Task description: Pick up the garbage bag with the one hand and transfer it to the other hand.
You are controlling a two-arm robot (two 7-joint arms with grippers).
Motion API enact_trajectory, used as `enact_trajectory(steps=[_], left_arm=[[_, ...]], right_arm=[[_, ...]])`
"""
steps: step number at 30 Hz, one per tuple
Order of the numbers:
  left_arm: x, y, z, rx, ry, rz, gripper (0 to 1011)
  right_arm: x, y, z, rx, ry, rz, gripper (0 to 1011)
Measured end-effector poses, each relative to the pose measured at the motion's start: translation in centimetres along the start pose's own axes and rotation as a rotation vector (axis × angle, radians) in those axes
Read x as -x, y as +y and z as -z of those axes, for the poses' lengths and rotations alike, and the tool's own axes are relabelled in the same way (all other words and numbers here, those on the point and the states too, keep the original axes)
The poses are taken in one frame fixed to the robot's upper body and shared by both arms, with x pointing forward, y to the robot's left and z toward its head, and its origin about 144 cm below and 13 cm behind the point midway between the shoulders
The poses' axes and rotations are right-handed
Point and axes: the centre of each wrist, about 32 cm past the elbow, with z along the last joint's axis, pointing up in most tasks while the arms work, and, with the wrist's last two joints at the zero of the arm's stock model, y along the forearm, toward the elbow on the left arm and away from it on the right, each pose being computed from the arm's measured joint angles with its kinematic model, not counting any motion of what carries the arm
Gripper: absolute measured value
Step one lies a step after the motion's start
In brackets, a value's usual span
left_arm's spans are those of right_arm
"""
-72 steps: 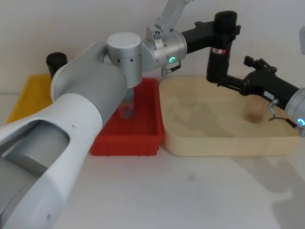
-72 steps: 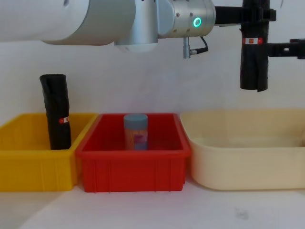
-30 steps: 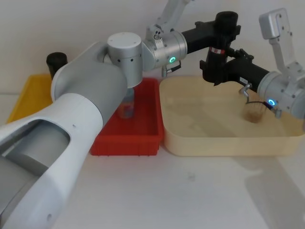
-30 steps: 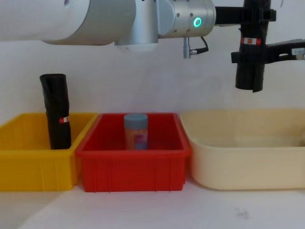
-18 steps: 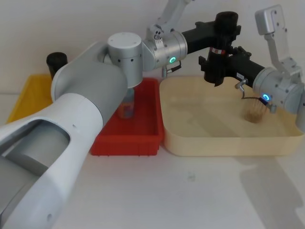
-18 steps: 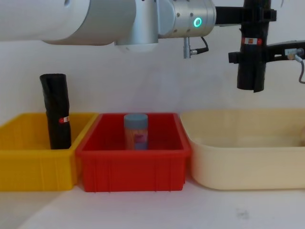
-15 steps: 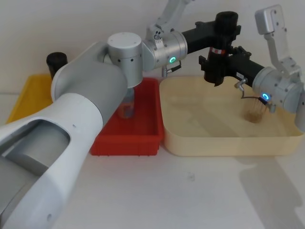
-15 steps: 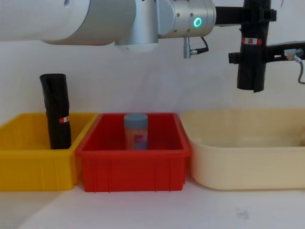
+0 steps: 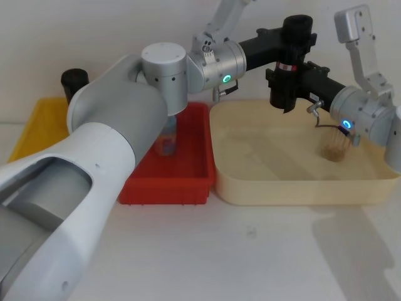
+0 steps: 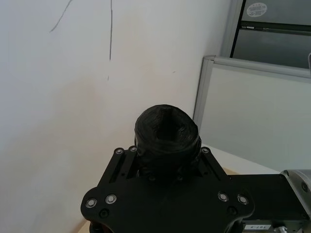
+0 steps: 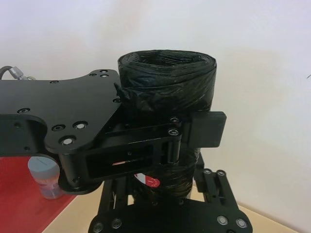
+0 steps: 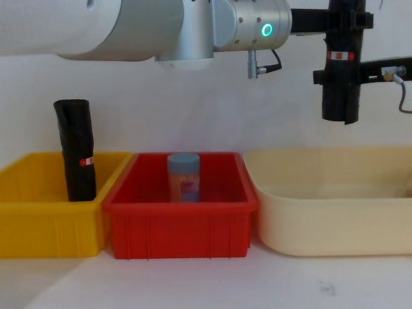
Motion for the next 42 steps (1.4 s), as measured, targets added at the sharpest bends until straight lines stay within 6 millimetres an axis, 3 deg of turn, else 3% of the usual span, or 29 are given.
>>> enact_trajectory(steps=[6,19,23,32,42], left_arm=[[0.0,0.0,0.0,0.000,0.000,0.000,353],[0.0,0.0,0.0,0.000,0.000,0.000,355],[0.0,0.0,0.0,0.000,0.000,0.000,436],[0.0,0.0,0.0,0.000,0.000,0.000,718],[0.0,0.0,0.0,0.000,0.000,0.000,985]], right_arm=[[0.0,0.1,0.0,0.001,0.002,0.002,539],[-0.1,0.2,0.0,0.002,0.005,0.005,539],[-0.1,0.2,0.0,0.002,0.006,0.006,538],[-0.2,0.3,0.1,0.004,0.005,0.012,538],[-1.8,0.6,0.2,0.027,0.018,0.073,538]])
